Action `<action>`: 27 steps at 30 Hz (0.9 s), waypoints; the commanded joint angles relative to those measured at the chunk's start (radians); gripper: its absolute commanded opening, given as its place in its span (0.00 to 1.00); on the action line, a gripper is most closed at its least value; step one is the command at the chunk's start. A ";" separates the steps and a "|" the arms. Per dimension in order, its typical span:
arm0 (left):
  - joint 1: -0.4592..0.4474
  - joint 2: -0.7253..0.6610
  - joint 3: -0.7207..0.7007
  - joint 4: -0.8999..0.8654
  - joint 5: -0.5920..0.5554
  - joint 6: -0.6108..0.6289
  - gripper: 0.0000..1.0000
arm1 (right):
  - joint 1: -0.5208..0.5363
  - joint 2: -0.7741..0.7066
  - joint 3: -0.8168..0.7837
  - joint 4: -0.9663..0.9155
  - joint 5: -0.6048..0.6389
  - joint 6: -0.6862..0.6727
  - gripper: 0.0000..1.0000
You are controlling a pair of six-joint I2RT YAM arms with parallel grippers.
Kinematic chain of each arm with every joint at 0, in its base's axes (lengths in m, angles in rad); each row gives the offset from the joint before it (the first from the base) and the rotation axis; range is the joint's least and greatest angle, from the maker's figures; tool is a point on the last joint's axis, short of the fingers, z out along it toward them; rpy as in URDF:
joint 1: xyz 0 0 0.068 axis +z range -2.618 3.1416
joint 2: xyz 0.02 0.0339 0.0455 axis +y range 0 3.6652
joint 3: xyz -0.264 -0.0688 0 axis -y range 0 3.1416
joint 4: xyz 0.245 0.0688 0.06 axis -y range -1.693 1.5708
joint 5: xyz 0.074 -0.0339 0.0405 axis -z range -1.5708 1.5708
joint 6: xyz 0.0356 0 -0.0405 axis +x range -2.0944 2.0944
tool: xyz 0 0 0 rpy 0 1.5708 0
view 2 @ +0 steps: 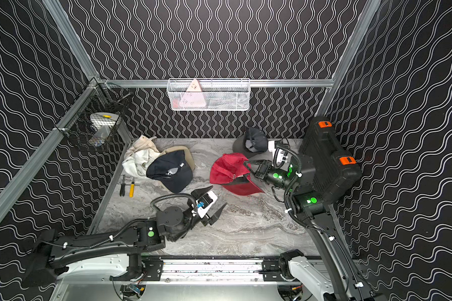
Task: Open the adjustable buckle of the baseball cap
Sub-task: Open the adjustable buckle on the baseball cap.
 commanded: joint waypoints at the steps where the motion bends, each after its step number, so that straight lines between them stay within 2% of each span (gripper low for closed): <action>1: -0.034 0.062 0.002 0.240 -0.112 0.160 0.82 | 0.001 0.001 0.003 0.050 -0.019 0.026 0.00; 7: -0.045 0.187 0.056 0.350 -0.137 0.221 0.81 | 0.000 0.000 0.002 0.061 -0.032 0.042 0.00; 9: -0.045 0.209 0.081 0.333 -0.137 0.209 0.79 | 0.000 -0.002 0.003 0.064 -0.038 0.046 0.00; 11: -0.043 0.231 0.096 0.351 -0.136 0.214 0.76 | 0.000 -0.003 0.004 0.065 -0.041 0.049 0.00; 12: -0.041 0.240 0.104 0.349 -0.135 0.215 0.71 | 0.001 -0.004 0.004 0.067 -0.043 0.051 0.00; 14: -0.030 0.252 0.121 0.323 -0.123 0.195 0.62 | 0.001 -0.009 0.009 0.063 -0.046 0.050 0.00; 18: 0.012 0.243 0.128 0.268 -0.071 0.114 0.56 | 0.001 -0.019 0.021 0.048 -0.046 0.046 0.00; 27: 0.064 0.250 0.136 0.228 -0.031 0.058 0.53 | 0.001 -0.026 0.034 0.068 -0.058 0.068 0.00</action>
